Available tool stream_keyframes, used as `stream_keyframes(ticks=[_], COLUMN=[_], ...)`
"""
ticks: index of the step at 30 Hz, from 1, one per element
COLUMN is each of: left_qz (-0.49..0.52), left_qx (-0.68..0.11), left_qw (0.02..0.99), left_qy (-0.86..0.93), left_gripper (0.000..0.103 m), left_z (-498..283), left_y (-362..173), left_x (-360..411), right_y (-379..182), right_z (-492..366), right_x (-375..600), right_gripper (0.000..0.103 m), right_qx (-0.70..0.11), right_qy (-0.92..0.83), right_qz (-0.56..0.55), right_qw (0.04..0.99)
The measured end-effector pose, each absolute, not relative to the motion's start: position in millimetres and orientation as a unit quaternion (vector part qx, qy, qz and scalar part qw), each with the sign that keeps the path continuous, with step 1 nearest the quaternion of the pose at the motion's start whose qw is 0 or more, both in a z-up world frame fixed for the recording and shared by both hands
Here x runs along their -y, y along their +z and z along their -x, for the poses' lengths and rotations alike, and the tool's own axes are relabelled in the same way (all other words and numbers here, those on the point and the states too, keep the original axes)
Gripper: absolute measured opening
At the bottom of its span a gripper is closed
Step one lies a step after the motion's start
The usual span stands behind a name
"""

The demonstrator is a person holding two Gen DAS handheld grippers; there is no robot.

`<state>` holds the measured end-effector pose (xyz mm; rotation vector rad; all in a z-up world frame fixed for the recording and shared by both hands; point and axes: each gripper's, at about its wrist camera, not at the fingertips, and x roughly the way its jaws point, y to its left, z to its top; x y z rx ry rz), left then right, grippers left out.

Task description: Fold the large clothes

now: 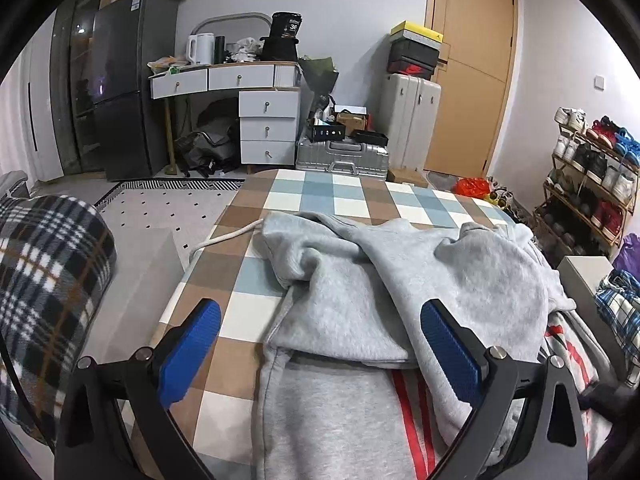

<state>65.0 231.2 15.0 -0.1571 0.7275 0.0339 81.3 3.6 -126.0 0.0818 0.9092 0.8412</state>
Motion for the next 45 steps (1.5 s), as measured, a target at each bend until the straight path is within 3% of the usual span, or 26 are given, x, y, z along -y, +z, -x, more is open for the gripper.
stream_keyframes(ticks=[3,10,13,15,19,23,25,29,32,34,37,39,45], left_qz=[0.08,0.055,0.049,0.049,0.049,0.051,0.054,0.056,0.051,0.045,0.037,0.037,0.048], left_qx=[-0.357,-0.374,-0.375,-0.375,-0.377,-0.378,-0.379,-0.381,-0.383,-0.384,-0.387,-0.388,-0.387], left_qw=[0.93,0.926,0.925,0.925,0.925,0.924,0.923,0.923,0.922,0.922,0.921,0.921,0.921], left_qy=[0.014,0.017,0.021,0.022,0.023,0.021,0.02,0.019,0.019,0.019,0.02,0.021,0.018], left_gripper=[0.098,0.098,0.098,0.098,0.098,0.098,0.098,0.098,0.098,0.098,0.098,0.098,0.098], left_z=[-65,-71,-71,-72,-72,-72,-73,-74,-72,-71,-71,-71,-68], left_y=[16,7,6,6,5,5,5,5,5,4,2,2,4], left_x=[-229,-218,-218,-218,-219,-221,-220,-219,-218,-216,-213,-214,-212], right_y=[-102,-139,-159,-165,-148,-97,-84,-109,-151,-166,-165,-156,-109], right_z=[-99,-187,-212,-220,-210,-175,-150,-120,-121,-126,-137,-136,-124], right_x=[23,28,25,20,14,2,-11,-33,-28,-18,-4,11,46], right_gripper=[0.095,0.093,0.073,0.017,0.014,0.013,0.013,0.015,0.018,0.02,0.047,0.073,0.076], right_qx=[-0.389,-0.463,-0.491,-0.498,-0.446,-0.379,-0.384,-0.451,-0.52,-0.525,-0.548,-0.549,-0.462], right_qy=[0.332,0.183,0.188,0.182,0.22,0.269,0.294,0.303,0.298,0.296,0.31,0.3,0.365], right_qz=[-0.046,-0.021,-0.041,-0.036,0.001,0.038,0.057,0.068,0.006,-0.041,-0.091,-0.131,-0.214], right_qw=[0.858,0.867,0.85,0.847,0.867,0.885,0.873,0.837,0.801,0.797,0.772,0.769,0.779])
